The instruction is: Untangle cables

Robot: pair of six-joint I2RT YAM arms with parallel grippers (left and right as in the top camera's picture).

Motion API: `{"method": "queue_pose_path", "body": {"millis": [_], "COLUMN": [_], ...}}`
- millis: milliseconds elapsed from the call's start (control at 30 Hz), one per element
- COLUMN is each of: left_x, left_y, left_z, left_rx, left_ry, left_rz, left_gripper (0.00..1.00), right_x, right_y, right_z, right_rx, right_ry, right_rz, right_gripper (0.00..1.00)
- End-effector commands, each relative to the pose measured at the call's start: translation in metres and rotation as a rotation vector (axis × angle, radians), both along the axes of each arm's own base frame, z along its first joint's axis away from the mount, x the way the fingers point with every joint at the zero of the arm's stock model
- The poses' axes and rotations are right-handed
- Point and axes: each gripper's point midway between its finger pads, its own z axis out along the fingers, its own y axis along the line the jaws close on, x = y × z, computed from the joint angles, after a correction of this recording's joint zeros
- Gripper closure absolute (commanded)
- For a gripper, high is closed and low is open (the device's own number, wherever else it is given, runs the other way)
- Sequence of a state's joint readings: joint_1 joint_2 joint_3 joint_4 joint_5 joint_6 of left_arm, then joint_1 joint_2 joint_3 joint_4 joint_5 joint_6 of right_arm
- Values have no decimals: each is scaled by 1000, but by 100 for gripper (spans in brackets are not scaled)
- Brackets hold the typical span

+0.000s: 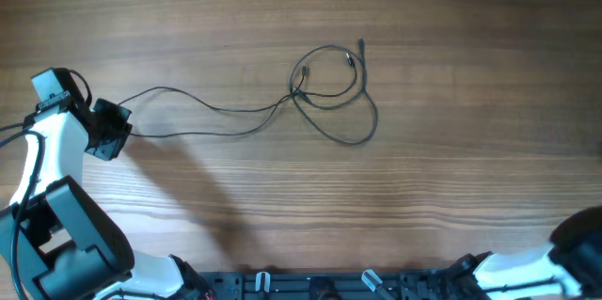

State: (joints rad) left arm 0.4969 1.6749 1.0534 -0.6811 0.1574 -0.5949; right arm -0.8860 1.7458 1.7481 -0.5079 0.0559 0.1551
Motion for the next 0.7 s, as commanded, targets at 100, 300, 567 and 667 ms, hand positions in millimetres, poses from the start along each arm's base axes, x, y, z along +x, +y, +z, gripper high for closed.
{"method": "queue_pose_path", "body": {"millis": [100,300,567,667], "left_x": [13,41,110,111], "left_y": [-27,-88,-239,-284], "left_z": [3,11,60,73], "left_rx": [-94,-145,-131,-131], "left_ry": [-51,-122,-504,-583], "left_rz": [-78,-258,-731,-846], "left_gripper": [96,96,96,96], "right_x": [-23,-29,7,32], "right_y": [-26,-7,68,128], "right_z": [-161,-200,-108,-72], "right_rx": [302,443,603,721], "right_ry": [292,348,15,-109], "right_rz": [-73,-87,158,366], "right_gripper": [95,0,0,0]}}
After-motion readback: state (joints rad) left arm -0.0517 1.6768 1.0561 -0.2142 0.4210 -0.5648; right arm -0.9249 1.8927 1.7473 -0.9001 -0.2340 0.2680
